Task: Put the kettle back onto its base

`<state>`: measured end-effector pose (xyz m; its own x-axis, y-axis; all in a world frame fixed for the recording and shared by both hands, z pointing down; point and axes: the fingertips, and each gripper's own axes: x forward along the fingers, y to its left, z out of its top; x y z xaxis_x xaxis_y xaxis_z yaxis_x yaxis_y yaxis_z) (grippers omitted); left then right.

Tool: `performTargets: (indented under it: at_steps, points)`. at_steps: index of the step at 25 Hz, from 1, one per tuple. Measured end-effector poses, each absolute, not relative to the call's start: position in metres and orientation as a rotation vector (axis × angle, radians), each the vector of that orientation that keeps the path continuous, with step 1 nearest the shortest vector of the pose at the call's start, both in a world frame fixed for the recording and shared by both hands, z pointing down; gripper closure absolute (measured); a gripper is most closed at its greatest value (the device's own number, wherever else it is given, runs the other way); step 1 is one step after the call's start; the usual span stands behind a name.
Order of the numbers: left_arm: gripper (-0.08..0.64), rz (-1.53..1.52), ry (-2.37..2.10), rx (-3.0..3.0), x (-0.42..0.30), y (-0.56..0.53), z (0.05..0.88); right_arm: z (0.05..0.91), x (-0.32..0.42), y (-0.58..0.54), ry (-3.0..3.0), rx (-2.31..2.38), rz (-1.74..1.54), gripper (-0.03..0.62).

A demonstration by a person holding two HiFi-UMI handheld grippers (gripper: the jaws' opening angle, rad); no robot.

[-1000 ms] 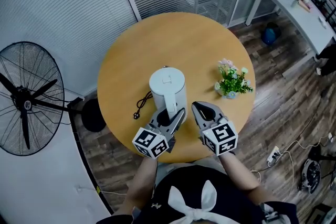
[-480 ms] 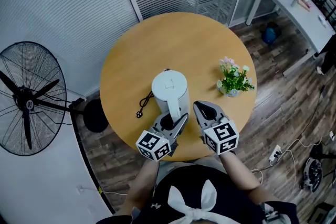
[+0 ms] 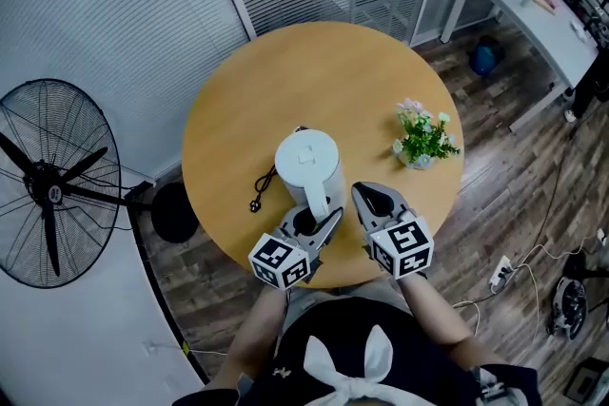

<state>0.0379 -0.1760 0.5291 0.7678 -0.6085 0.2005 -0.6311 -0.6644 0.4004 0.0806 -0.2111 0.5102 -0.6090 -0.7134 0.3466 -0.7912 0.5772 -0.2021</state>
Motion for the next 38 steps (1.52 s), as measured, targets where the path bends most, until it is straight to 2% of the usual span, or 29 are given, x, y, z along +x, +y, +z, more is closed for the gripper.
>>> performTargets:
  at_steps: [13, 38]
  points:
    - [0.393, 0.226, -0.773, 2.566, 0.042, -0.152, 0.547, 0.507, 0.075, -0.192, -2.536, 1.351, 0.532, 0.569]
    - [0.394, 0.316, -0.69, 2.646, 0.044, -0.136, 0.558, 0.507, 0.079, -0.166, -2.452, 1.493, 0.564, 0.569]
